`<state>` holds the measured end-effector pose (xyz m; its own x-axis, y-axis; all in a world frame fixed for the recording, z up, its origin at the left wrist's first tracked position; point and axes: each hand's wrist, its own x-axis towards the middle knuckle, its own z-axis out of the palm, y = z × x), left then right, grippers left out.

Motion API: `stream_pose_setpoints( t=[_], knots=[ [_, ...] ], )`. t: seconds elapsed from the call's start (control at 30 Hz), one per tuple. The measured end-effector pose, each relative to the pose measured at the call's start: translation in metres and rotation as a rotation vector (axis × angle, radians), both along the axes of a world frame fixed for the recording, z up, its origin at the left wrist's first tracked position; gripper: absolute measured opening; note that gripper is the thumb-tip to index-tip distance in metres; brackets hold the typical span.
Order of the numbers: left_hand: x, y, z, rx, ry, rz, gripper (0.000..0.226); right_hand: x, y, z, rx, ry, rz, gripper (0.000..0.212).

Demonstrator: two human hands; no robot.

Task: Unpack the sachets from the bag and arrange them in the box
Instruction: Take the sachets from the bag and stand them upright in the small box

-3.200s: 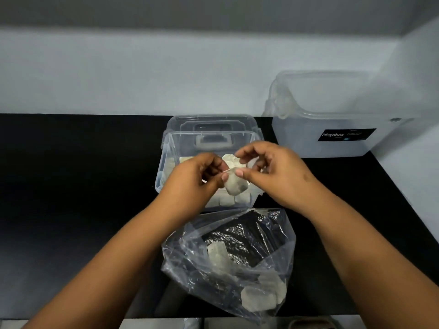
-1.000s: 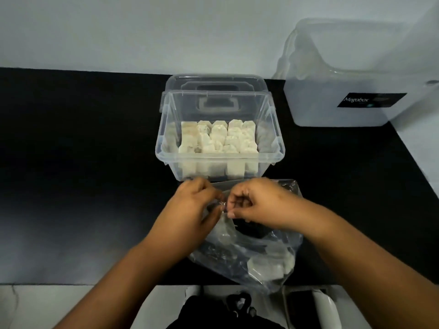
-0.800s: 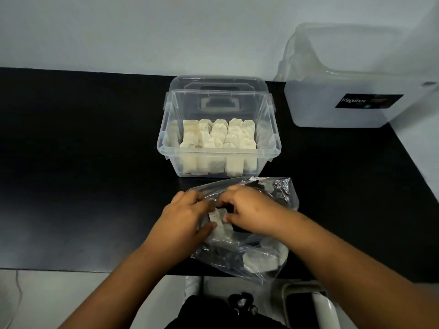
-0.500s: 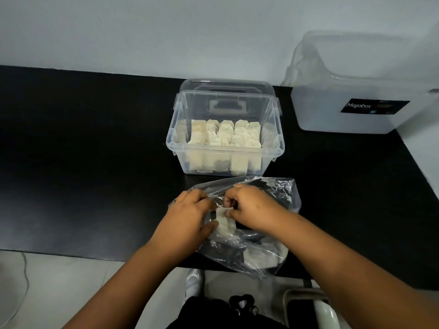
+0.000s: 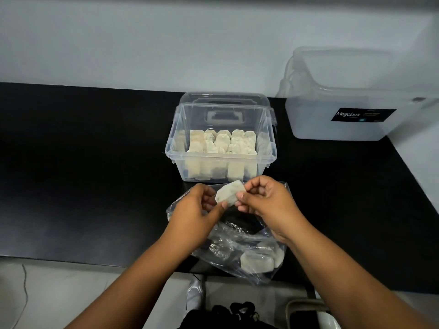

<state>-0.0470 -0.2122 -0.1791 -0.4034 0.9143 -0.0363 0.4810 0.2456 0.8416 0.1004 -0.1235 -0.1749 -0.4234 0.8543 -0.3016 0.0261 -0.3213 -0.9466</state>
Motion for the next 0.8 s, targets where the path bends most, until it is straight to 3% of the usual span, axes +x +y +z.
stream_pose_setpoints(
  t=[0.13,0.23,0.3,0.43,0.57,0.8],
  knots=[
    [0.003,0.006,0.012,0.086,-0.244,0.055,0.01,0.003,-0.005,0.008,-0.118,0.155,-0.088,0.015],
    [-0.001,0.01,0.022,0.151,-0.264,0.032,0.009,0.007,-0.005,0.015,-0.149,0.167,-0.054,0.016],
    [-0.005,0.012,0.032,0.173,-0.249,-0.007,0.009,0.009,-0.005,0.019,-0.011,0.007,-0.026,0.017],
    [-0.015,0.019,0.053,0.183,-0.068,-0.099,0.011,0.009,0.0,0.037,0.471,-0.412,-0.012,0.02],
    [-0.025,0.032,0.069,0.206,0.123,-0.156,0.012,0.001,0.009,0.063,0.718,-0.482,0.046,0.019],
    [-0.042,0.059,0.094,0.28,0.236,-0.225,0.012,-0.027,0.037,0.096,0.941,-0.616,0.24,0.012]
  ],
)
